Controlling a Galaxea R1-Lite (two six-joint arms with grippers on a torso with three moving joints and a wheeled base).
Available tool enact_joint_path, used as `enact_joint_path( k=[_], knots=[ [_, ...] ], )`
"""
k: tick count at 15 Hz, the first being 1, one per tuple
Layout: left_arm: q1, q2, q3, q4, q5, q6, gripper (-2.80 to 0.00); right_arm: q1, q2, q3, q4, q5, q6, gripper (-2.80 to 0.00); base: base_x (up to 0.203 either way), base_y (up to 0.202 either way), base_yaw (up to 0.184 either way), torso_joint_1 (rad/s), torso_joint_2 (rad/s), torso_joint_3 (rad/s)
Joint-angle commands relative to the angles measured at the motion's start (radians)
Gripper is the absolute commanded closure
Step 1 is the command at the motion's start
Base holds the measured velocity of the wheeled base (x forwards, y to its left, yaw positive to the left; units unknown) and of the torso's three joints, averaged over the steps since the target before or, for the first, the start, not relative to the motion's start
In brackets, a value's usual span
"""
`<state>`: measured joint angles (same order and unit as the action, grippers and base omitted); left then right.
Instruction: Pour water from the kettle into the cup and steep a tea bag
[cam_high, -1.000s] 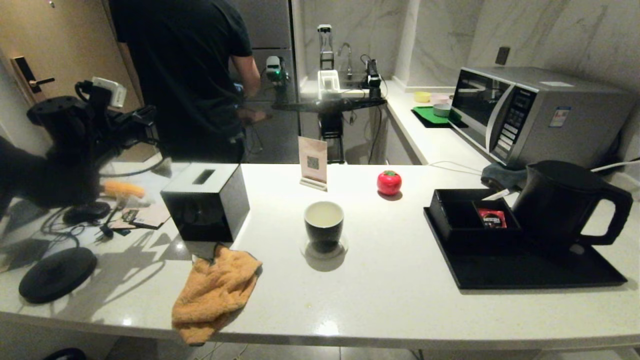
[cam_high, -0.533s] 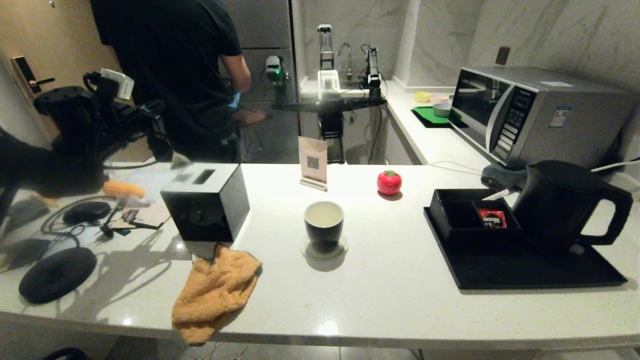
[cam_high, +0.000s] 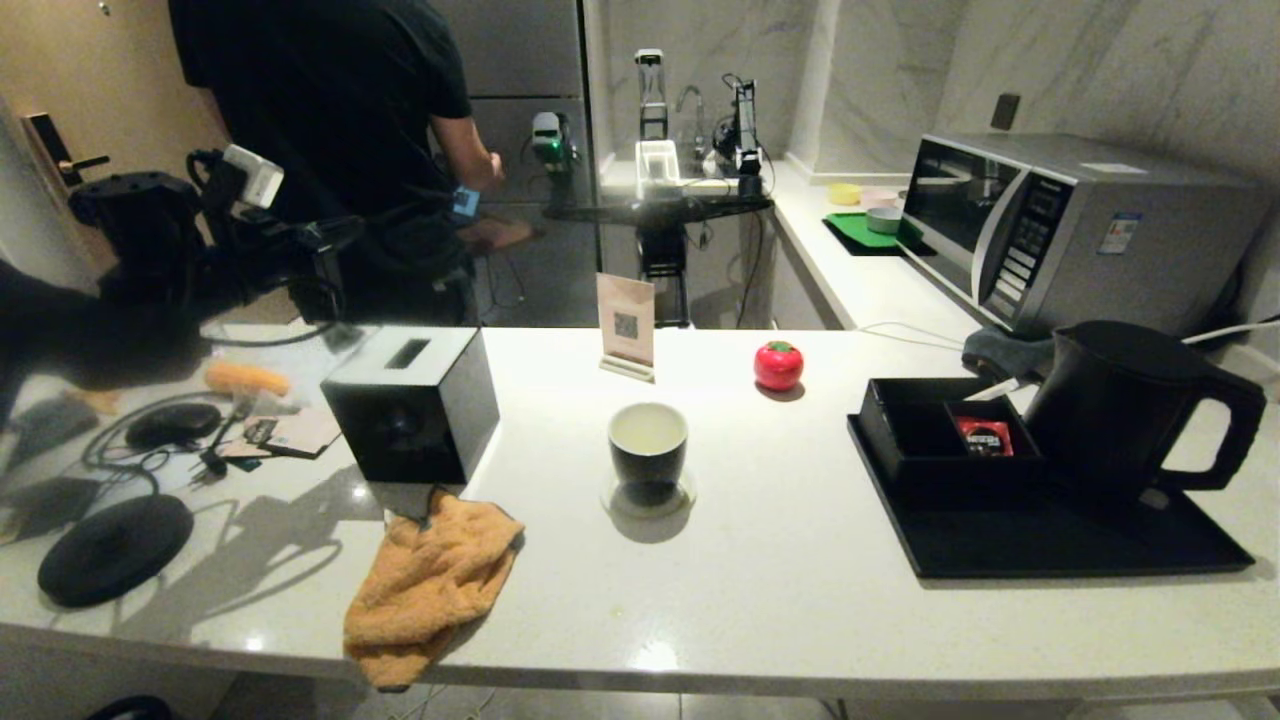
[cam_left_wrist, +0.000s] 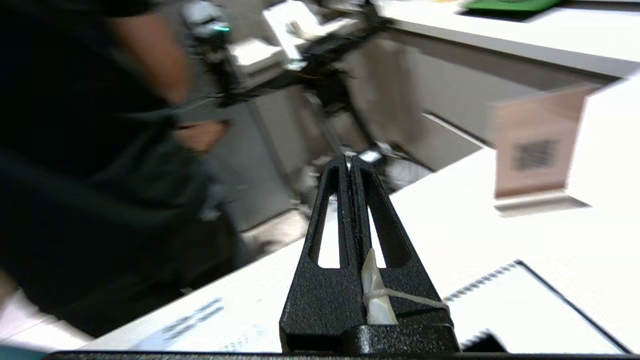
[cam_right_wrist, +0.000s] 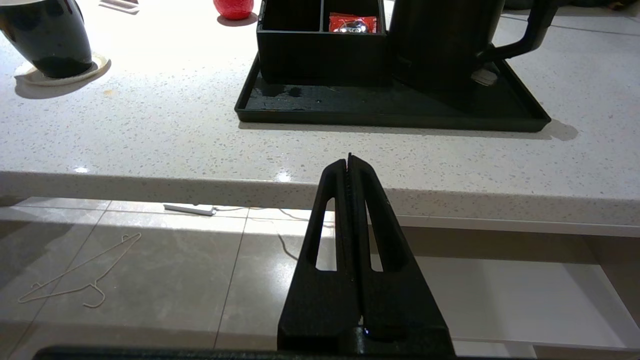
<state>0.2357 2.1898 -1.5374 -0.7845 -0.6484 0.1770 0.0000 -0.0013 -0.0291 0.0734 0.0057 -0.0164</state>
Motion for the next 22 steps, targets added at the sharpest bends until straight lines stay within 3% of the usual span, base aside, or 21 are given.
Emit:
enact_joint_path(
  k=[1, 9, 22],
  knots=[
    [0.000, 0.009, -0.011, 0.007, -0.037, 0.001, 0.00, 0.000, 0.001, 0.000, 0.000, 0.000, 0.000, 0.00, 0.000, 0.000, 0.000, 0.000, 0.00, 0.000],
    [-0.014, 0.114, -0.183, 0.011, -0.158, 0.004, 0.00, 0.000, 0.001, 0.000, 0.000, 0.000, 0.000, 0.00, 0.000, 0.000, 0.000, 0.000, 0.00, 0.000],
    [-0.070, 0.182, -0.228, 0.005, -0.166, 0.022, 0.00, 0.000, 0.001, 0.000, 0.000, 0.000, 0.000, 0.00, 0.000, 0.000, 0.000, 0.000, 0.00, 0.000]
  ],
)
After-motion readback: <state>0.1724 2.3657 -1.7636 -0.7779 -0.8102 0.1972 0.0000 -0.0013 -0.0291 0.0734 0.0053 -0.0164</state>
